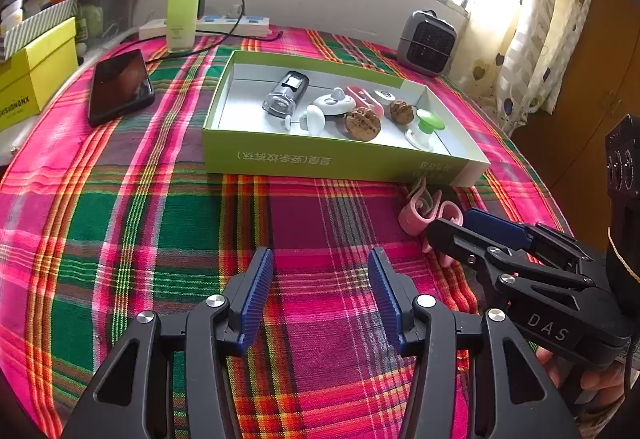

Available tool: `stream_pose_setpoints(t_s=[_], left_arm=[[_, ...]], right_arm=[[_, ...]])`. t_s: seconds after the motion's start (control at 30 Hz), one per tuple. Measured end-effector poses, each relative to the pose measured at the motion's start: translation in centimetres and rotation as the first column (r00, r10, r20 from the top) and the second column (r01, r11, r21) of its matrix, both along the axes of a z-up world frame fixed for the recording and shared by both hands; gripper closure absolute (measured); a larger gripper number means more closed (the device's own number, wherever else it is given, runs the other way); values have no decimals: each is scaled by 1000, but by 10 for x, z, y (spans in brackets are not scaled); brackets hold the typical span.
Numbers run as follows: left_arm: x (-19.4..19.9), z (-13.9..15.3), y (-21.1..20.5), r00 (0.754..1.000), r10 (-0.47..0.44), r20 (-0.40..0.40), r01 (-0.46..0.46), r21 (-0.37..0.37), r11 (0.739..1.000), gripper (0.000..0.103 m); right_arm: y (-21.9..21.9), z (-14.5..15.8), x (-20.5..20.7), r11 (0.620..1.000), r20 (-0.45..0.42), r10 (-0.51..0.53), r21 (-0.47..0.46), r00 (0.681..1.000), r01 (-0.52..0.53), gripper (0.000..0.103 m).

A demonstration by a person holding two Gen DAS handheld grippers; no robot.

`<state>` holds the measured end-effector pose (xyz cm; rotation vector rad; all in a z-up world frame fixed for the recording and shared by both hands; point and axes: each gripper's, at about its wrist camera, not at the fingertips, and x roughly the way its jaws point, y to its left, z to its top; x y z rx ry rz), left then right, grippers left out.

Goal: Organize objects
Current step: 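Withdraw both grippers from the box toward the pink clips on the table, then grasp a pink clip with the right gripper while the left grasps the other pink clip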

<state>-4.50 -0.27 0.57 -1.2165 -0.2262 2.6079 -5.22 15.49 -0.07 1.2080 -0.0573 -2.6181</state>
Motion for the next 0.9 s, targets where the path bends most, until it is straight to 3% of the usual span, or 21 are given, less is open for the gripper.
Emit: stream_pose_setpoints(t_s=[0.33,0.7,0.9], left_arm=[[-1,0,-3,1000,-4,1,4,23,1000,54],[-1,-1,-3,1000,-6,1,6,25,1000,54],[0,1,1,1000,-6,0,6,6,1000,54]], right_arm=[[15,3,9,996,-9,-54,71,999,54,52],[1,-7,-4,991,24,-34,132,999,31,52],[11,-7,-5,992,25,-59,117,998,56,52]])
